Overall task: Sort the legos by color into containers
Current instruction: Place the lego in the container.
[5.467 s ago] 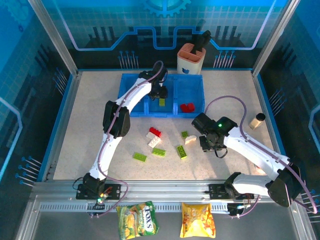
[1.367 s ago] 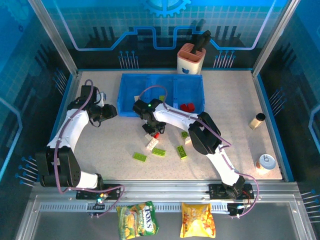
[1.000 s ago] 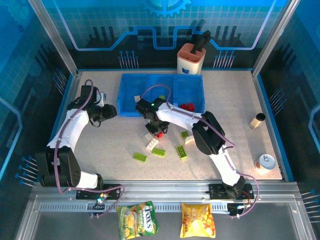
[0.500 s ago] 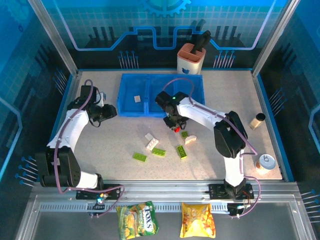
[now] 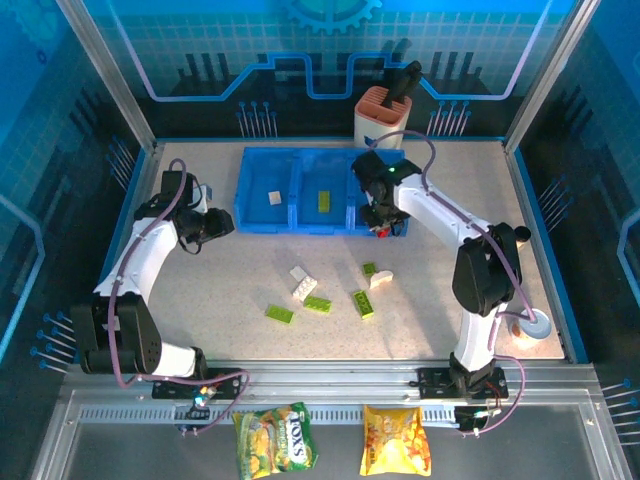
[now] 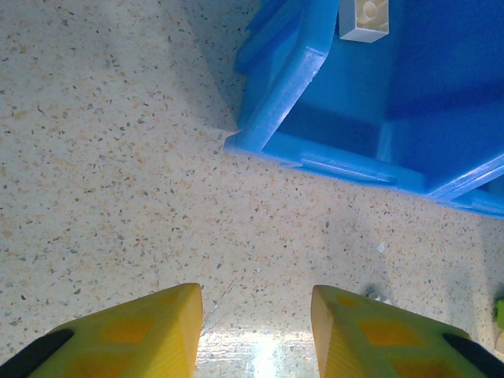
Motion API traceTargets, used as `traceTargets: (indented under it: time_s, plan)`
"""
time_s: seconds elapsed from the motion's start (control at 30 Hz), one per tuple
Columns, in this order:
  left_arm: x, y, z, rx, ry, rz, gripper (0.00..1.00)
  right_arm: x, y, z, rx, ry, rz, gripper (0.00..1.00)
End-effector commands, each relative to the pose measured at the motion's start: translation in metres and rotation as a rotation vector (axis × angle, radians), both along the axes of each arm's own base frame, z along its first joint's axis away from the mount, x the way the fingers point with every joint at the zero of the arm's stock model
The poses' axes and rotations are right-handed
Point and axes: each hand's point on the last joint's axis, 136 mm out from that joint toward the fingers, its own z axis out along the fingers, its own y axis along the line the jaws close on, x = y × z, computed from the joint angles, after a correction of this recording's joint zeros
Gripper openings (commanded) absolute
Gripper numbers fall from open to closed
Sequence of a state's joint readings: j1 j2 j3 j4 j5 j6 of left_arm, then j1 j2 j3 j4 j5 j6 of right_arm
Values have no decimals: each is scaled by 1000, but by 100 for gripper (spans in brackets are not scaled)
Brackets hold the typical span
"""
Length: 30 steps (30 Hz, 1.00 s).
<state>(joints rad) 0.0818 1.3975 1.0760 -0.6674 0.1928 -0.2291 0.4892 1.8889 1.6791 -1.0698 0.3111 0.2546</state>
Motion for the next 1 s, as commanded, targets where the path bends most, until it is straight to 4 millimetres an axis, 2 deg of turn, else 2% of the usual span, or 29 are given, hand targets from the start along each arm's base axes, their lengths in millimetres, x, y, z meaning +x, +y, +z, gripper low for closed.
traceTargets:
  time_s: [0.0, 0.3, 0.47, 0.5, 0.53, 0.73, 0.97]
  plan:
    - [-4, 0, -1, -12, 1, -16, 42, 24, 0, 0, 18, -6, 4, 25]
    - [-5, 0, -2, -13, 3, -15, 42, 92, 3, -10, 52, -48, -34, 25]
    - [-5, 0, -3, -12, 5, -16, 42, 120, 5, -22, 73, -54, -53, 25]
    - [-5, 0, -3, -12, 7, -16, 42, 123, 5, -19, 81, -63, -55, 25]
    - [-5, 0, -3, -13, 7, -15, 42, 126, 5, -33, 77, -40, -59, 25]
    - [-5, 0, -4, -13, 9, -17, 42, 140, 8, -59, 96, -14, -68, 26]
    - [-5, 0, -4, -14, 10, -16, 42, 141, 11, -77, 108, 16, -73, 26]
